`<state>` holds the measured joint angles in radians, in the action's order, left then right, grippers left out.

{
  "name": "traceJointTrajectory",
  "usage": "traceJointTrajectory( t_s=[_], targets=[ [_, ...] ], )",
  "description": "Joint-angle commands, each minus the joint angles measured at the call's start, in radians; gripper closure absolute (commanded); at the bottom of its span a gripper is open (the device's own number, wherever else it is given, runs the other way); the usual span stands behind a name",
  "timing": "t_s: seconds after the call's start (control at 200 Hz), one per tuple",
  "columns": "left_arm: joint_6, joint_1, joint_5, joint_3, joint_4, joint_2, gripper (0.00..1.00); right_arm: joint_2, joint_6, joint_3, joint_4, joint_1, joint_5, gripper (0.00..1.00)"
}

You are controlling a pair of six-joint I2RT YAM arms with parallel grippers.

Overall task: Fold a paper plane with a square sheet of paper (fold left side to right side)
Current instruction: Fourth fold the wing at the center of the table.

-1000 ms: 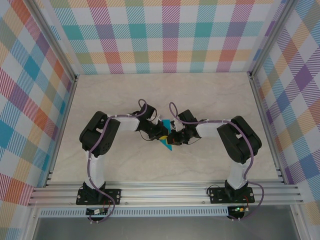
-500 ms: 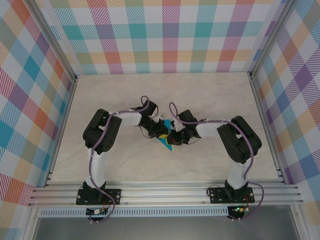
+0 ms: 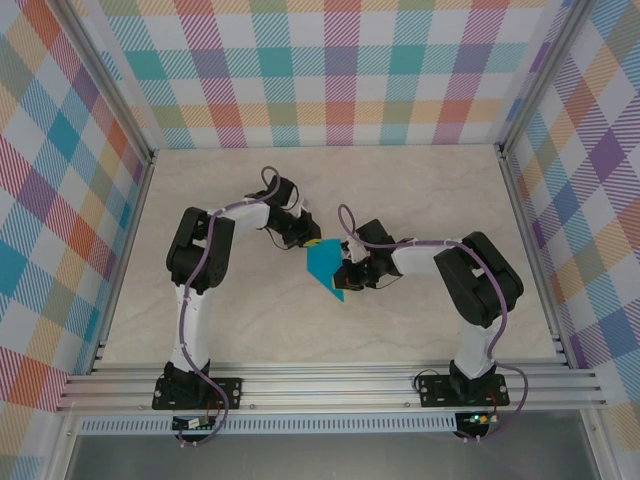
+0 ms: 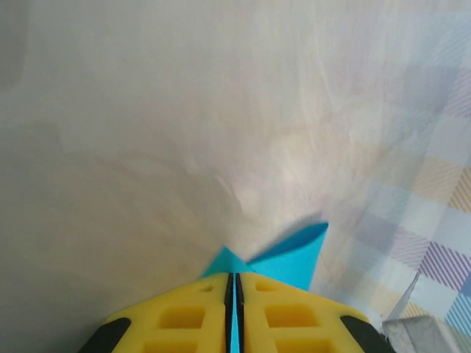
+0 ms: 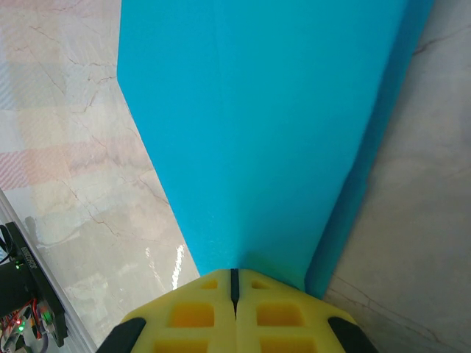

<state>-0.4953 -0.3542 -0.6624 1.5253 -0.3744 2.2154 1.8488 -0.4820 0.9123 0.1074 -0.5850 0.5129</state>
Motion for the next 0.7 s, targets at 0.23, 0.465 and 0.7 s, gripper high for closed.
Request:
traceJointTrajectory(
  t_s=[0.23, 0.465, 0.7],
  targets=[
    [0.049, 0.083, 0.003, 0.095, -0.023, -0.062, 0.81, -0.033, 0.021, -0.025, 0.140, -0.003, -0.029, 0.98],
    [0.075, 0.129, 0.033, -0.040, -0.030, -0.299, 0.63, -0.176, 0.056, 0.029, 0.164, 0.006, -0.025, 0.75],
    [-0.025, 0.099, -0.012, -0.334, 0.135, -0.481, 0.52, -0.270, 0.111, 0.032, 0.215, 0.087, -0.094, 0.57]
  ],
)
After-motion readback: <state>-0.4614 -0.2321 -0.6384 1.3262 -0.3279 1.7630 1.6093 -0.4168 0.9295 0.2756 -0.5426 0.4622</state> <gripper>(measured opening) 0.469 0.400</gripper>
